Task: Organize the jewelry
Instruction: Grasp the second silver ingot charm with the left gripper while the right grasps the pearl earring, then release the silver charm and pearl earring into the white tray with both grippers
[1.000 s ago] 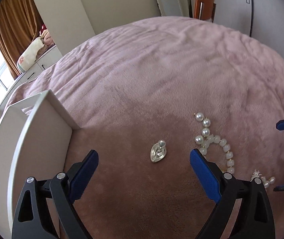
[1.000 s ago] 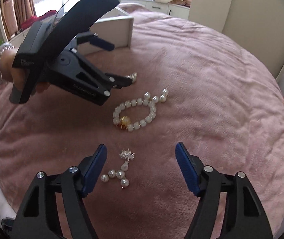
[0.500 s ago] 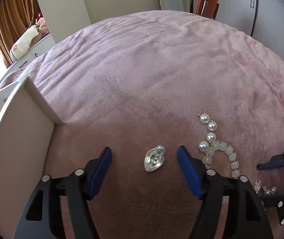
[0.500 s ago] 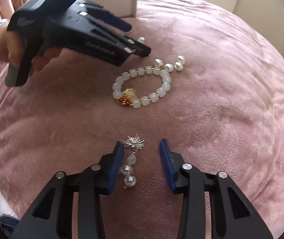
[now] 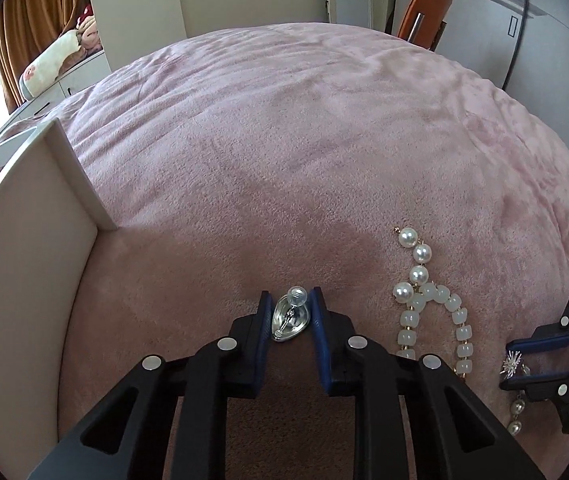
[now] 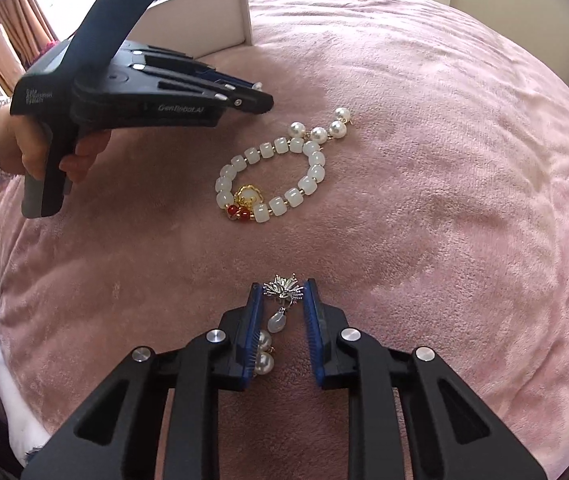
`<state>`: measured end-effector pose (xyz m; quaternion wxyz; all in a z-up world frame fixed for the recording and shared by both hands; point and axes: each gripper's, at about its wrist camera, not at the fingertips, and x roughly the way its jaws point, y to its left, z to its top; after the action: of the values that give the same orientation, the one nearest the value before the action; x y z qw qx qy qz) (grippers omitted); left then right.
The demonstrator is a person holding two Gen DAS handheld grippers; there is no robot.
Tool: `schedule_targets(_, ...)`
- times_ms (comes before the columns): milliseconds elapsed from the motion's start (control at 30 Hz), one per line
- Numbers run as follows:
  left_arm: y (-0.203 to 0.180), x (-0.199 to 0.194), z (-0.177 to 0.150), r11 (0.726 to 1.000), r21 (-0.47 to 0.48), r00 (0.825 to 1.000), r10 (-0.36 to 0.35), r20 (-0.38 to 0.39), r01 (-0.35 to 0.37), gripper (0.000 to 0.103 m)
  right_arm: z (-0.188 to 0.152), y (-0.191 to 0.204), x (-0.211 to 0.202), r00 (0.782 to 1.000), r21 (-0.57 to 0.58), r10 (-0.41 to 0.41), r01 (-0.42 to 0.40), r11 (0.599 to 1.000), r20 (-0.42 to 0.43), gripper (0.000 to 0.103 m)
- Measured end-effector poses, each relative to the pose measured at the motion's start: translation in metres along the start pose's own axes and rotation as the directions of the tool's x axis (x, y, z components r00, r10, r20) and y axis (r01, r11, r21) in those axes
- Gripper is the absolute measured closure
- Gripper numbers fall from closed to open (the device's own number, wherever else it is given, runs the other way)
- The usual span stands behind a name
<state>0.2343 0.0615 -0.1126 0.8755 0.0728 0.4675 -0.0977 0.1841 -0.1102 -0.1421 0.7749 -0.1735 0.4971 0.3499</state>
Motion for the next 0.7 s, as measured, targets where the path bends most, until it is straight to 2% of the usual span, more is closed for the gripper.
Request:
schedule_targets(200,0.005,-0.010,-0.003,1.000,-0.009,1.000,-0.004,0.013,0.004,0.079,-0.002,-0.005,-0.009,1.000,0.022,0.009,-0.010,1.000,0.025,0.082)
schedule_targets(400,0.015,-0.039,-0.002,1.000,-0.013,0.998,0.001,0.064,0.000,0.079,-0.003,-0.007,-0.020,0.999,0.041,0.000,-0.002,0.999,0.049,0.082)
schedule_targets(600,0.033,-0.078,-0.006,0.999,-0.037,0.995,-0.016,0.100,0.020,0.079,0.013,0.002,-0.050,0.992,0.041,-0.005,0.000,0.999,0.129,0.082)
schedule_targets(700,0.042,-0.104,-0.009,0.999,-0.011,0.993,-0.032,0.110,0.033,0.079,0.031,0.005,-0.069,0.981,0.064,0.016,-0.029,0.998,0.194,0.082)
